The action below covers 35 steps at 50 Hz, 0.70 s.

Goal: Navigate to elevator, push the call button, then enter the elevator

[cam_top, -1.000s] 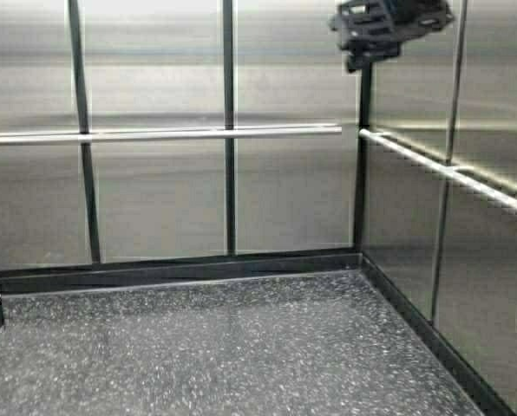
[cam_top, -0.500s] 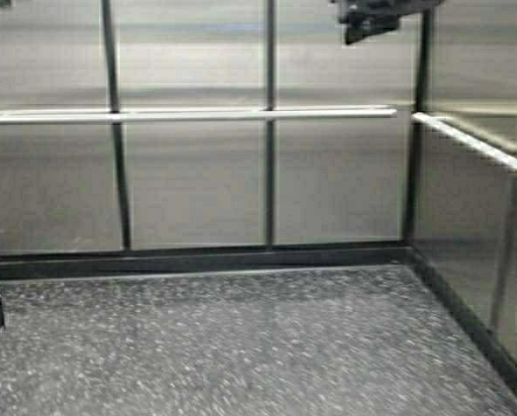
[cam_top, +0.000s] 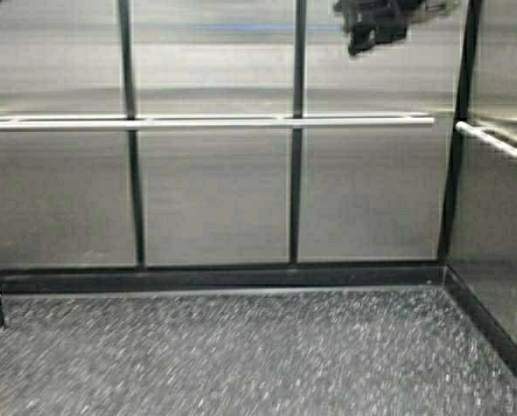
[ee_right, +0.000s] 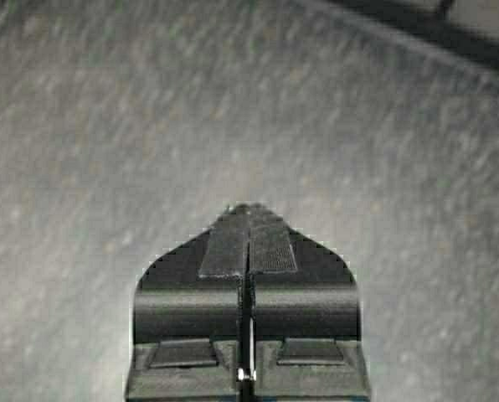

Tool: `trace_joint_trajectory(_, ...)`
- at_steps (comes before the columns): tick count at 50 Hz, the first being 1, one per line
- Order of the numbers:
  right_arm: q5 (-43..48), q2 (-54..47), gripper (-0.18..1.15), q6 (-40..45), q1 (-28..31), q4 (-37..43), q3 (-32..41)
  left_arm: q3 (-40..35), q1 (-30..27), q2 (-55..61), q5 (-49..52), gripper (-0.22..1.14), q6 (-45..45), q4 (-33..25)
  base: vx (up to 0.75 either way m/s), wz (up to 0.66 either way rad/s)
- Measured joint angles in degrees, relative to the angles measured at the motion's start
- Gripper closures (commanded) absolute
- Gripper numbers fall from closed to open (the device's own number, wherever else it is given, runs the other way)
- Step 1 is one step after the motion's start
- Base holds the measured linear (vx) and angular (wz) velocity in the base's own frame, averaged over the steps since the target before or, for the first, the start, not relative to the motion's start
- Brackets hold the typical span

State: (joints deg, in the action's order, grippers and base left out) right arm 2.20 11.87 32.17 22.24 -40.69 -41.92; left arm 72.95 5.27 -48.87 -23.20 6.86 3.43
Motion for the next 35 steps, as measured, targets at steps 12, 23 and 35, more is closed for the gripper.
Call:
trace_joint_trajectory(12,-0.09,-0.62,0.91,-0.18,-0.53,-0.09,-0.18,-0.35,0.18,2.29,-0.79,0.89,-0.35,0.26,0.51,-0.18)
trace_joint_trajectory(23,0.53,-4.92,0.91,0.53,-0.53,0.18,-0.18,-0.18,0.09,2.46,-1.05,0.89,-0.18,0.18,0.51,-0.19)
trace_joint_trajectory(35,0.97,-3.43,0.91,-0.09,1.76,0.53,1.14,-0.18,0.00,4.57,-2.29,0.89,-0.53,0.18,0.44,0.10)
